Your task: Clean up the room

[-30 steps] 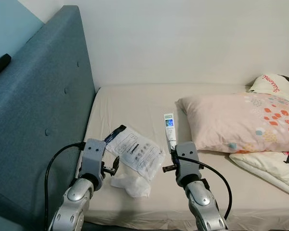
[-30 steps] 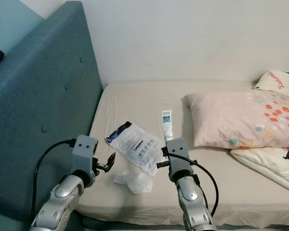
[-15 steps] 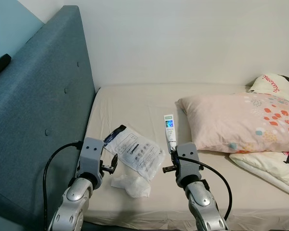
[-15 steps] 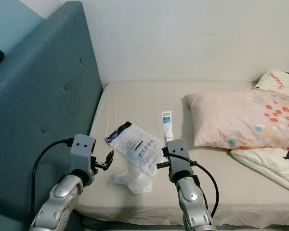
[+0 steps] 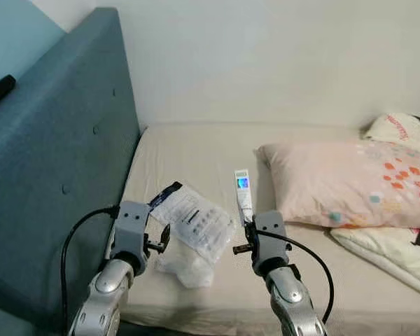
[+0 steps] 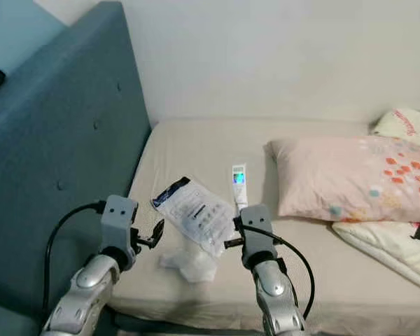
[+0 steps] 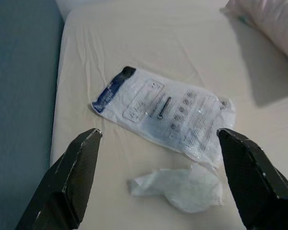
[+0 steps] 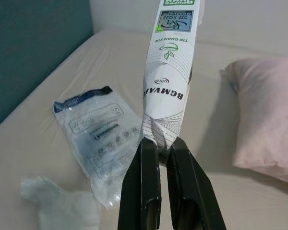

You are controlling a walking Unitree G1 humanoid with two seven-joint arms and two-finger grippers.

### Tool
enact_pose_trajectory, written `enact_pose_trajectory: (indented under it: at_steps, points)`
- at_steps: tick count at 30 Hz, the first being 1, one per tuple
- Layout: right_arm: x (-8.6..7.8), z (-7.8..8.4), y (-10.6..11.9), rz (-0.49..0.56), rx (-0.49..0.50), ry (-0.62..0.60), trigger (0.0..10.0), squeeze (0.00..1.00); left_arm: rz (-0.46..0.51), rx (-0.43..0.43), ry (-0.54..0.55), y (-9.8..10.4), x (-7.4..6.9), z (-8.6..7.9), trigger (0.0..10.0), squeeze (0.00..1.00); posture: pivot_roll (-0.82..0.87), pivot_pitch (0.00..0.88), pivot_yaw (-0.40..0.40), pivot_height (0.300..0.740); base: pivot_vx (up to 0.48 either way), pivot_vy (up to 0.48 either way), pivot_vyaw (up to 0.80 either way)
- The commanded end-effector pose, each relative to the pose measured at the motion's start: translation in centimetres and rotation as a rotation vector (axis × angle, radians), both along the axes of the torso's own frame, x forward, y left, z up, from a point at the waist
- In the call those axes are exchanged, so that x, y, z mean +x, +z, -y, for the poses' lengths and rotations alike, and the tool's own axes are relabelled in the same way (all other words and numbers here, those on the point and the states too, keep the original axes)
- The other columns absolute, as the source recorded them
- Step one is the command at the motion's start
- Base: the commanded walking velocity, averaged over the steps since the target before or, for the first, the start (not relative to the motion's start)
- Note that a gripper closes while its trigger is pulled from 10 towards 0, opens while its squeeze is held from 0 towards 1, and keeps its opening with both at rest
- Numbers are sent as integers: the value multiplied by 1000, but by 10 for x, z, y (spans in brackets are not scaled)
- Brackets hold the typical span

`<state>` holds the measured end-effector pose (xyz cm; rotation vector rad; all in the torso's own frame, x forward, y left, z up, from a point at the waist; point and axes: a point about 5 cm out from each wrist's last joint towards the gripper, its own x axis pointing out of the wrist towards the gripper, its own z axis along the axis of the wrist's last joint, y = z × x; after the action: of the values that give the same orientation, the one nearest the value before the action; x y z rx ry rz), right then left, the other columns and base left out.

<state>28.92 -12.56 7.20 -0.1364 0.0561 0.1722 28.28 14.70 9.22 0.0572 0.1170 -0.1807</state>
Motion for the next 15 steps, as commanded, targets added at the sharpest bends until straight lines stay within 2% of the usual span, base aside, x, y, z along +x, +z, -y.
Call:
enact_pose_trajectory:
  at_steps: [1, 5, 6, 7, 8, 15]
  points:
    - [-4, 6, -7, -31, 7, -21, 10000, 0, -4, 6, -20, -1, -2, 4, 10000, 0, 28, 139, -6, 732, 0, -480, 0]
    - [-4, 6, -7, -32, 8, -21, 10000, 0, -6, 7, -20, -1, -2, 3, 10000, 0, 28, 140, -6, 732, 0, -480, 0]
    - [-4, 6, -7, -32, 10, -22, 10000, 0, -45, 28, -41, -5, -3, 3, 10000, 0, 28, 140, -6, 732, 0, 0, 0]
    - [-4, 6, -7, -32, 10, -22, 10000, 0, -45, 28, -41, -5, -3, 3, 10000, 0, 28, 140, -6, 732, 0, 0, 0]
    - [-4, 5, -7, -32, 12, -24, 10000, 0, -58, 54, -65, -7, -3, 3, 10000, 0, 29, 141, -2, 732, 255, 409, 0]
    - [-5, 5, -7, -32, 15, -27, 10000, 0, -70, 59, -47, -9, -3, 1, 10000, 0, 28, 142, 2, 732, 254, 408, 0]
